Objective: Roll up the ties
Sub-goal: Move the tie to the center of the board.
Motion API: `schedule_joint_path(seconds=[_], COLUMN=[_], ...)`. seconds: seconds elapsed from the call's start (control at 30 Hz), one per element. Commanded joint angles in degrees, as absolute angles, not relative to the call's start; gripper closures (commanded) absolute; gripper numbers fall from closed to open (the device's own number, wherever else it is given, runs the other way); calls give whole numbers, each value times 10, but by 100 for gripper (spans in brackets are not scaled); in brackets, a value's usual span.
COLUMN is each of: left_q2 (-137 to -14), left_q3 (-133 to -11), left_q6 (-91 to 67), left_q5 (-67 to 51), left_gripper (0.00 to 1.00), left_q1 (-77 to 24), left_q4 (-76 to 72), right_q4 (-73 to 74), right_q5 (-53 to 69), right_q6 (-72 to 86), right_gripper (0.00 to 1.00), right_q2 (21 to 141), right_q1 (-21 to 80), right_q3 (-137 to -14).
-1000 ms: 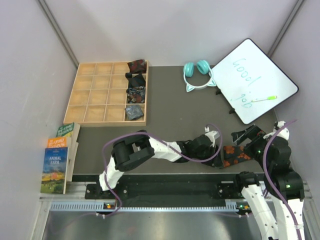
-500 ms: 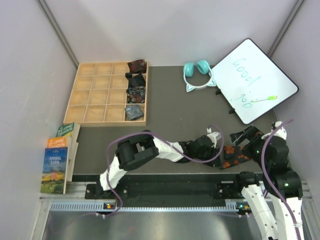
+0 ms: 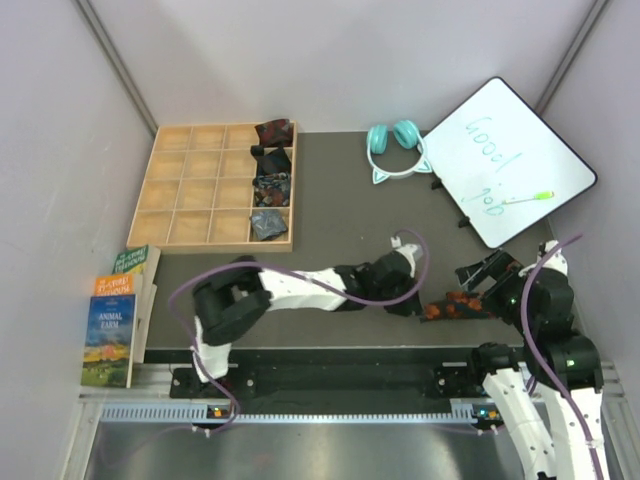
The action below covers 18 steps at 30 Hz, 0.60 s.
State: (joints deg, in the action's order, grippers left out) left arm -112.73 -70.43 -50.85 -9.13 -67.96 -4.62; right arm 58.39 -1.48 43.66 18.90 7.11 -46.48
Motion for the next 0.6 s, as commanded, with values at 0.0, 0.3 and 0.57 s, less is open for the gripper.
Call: schedule_joint_path(seconds=[0.0, 0.3, 0.57], left_q2=[-982, -717, -554], left_q3=[-651, -545, -577], left_q6=[-523, -490, -425], left_q5=[-53, -24, 47], left_gripper=[100, 100, 100], left_q1=[-626, -508, -460], left_q4=[56, 278, 516], right_q4=[570, 547, 507], right_q5=[-3, 38, 70], right_q6=[450, 457, 479], right_gripper=[1, 1, 1], right_q2=[218, 257, 290], right_q1=[75, 75, 75], right_q3=[-462, -454, -432])
